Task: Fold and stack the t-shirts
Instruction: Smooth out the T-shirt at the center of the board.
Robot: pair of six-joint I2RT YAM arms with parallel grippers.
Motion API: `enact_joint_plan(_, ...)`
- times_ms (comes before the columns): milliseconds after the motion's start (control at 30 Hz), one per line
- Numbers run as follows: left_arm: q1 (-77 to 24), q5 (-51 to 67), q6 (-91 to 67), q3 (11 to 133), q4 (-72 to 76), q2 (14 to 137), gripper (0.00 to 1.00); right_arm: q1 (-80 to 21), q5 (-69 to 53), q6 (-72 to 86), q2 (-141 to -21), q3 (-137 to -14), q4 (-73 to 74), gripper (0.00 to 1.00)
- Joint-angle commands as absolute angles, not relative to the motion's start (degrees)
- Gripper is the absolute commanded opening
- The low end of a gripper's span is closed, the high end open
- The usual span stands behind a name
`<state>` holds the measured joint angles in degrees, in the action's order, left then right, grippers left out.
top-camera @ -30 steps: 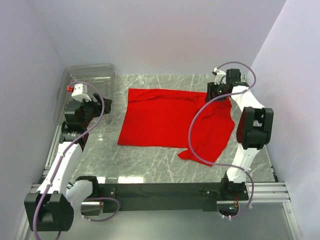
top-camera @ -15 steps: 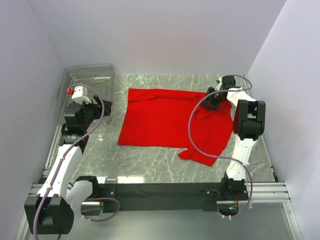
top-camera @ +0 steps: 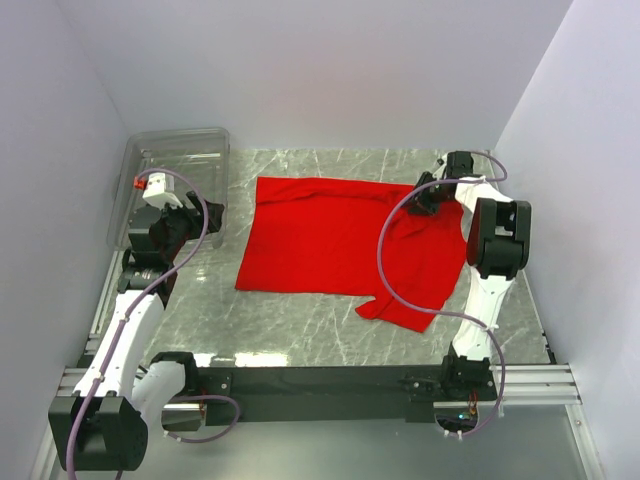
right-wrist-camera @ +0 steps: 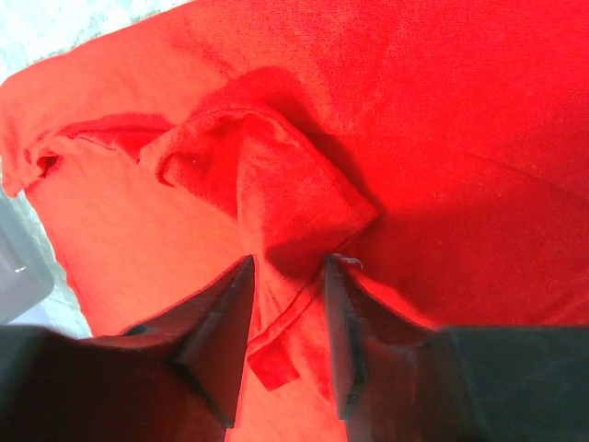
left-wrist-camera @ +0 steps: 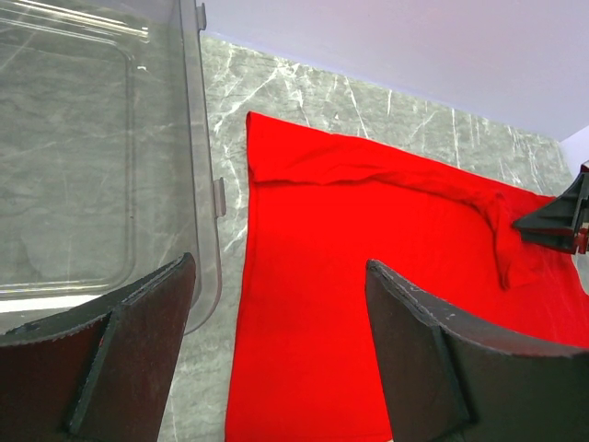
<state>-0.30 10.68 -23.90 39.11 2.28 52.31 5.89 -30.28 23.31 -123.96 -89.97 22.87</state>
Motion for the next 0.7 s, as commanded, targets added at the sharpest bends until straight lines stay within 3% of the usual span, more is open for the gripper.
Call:
enact_joint_plan(0,-0.09,10.99,-24.7,38.93,3.34,51.06,0.8,6.33,-31.9,25.31,-124.89,-91.5,20.13,0.38)
enact_joint_plan(67,-0.09,10.99,-24.61,39.11,3.25,51.15,0.8,6.24,-31.73,25.31,-124.54,-90.97,19.6,0.33)
enact_joint_plan(200,-0.09,11.07,-24.61,39.02,3.43,51.15,0.8,6.24,-31.12,24.26,-122.96,-90.53,18.72,0.14)
enact_joint_plan(367,-0.09,11.34,-24.79,38.93,3.69,51.33,0.8,5.71,-29.62,21.45,-120.15,-89.74,17.93,0.03)
enact_joint_plan(500,-0.09,11.43,-24.79,39.11,3.87,51.59,0.8,4.75,-28.83,19.16,-119.36,-89.83,18.46,0.02)
enact_joint_plan(667,-0.09,11.43,-24.79,39.37,3.69,51.59,0.8,3.69,-27.16,16.97,-119.53,-90.26,19.77,0.13)
